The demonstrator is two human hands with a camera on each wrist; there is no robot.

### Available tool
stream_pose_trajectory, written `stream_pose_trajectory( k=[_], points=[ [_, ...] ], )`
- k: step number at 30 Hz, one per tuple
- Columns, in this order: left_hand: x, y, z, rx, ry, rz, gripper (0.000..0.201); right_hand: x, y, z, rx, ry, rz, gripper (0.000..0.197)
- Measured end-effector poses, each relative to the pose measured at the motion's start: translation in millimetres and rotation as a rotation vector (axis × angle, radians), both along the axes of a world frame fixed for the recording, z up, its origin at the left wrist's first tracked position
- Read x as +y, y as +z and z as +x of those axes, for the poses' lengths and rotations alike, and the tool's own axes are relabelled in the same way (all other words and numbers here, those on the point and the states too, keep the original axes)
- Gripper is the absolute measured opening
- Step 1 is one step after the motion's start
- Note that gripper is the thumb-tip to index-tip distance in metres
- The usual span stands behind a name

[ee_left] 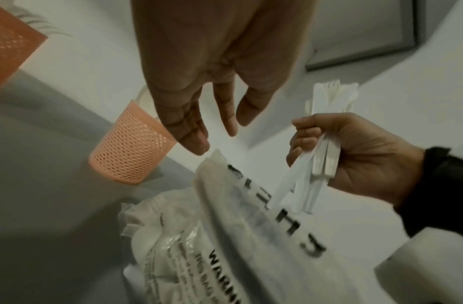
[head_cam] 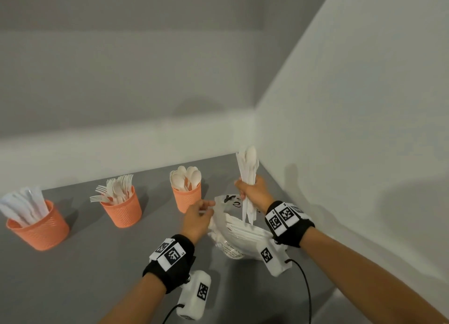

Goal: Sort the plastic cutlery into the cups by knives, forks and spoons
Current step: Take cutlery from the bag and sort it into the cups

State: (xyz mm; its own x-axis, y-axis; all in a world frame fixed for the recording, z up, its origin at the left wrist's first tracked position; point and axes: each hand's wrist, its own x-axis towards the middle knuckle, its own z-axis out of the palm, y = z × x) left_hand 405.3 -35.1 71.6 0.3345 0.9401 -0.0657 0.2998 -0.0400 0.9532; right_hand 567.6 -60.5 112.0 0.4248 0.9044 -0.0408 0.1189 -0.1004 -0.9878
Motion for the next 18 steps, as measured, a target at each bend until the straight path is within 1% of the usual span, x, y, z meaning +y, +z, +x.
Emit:
stream_pose_trajectory(
  k=[1,2,4,5,6,8,10,12,13,15,18],
  points=[
    [-1,4,-6,-0.090,0.030,-0.079,0.017,3,5,-7,0.068,0.000,0.029,0.020],
    [-1,8,-12,-0.189,0.049,-0.194,0.017,6,10,-15,0.131,0.006,0.054,0.020],
    [-3,12,-27,-0.400,0.066,-0.477,0.021,11,17,-39,0.215,0.020,0.086,0.022],
    [-4,14,-35,-0.478,0.065,-0.602,0.026,12,21,-54,0.238,0.028,0.096,0.023],
    [-4,14,-44,-0.527,0.058,-0.703,0.032,14,23,-68,0.258,0.039,0.108,0.023],
    [-5,12,-62,-0.605,0.043,-0.847,0.046,16,25,-99,0.281,0.066,0.124,0.022],
    [-4,14,-81,-0.718,0.052,-0.929,0.052,19,24,-128,0.296,0.074,0.134,0.022],
    [-2,20,-98,-0.845,0.062,-0.961,0.050,22,21,-155,0.312,0.061,0.157,0.022],
    [0,24,-107,-0.864,0.060,-0.949,0.045,23,19,-167,0.313,0.050,0.167,0.021],
    [3,30,-123,-0.813,0.050,-0.908,0.036,26,14,-191,0.296,0.036,0.176,0.020],
    [4,34,-145,-0.742,0.002,-0.901,0.032,31,13,-219,0.257,0.035,0.173,0.019]
  ],
)
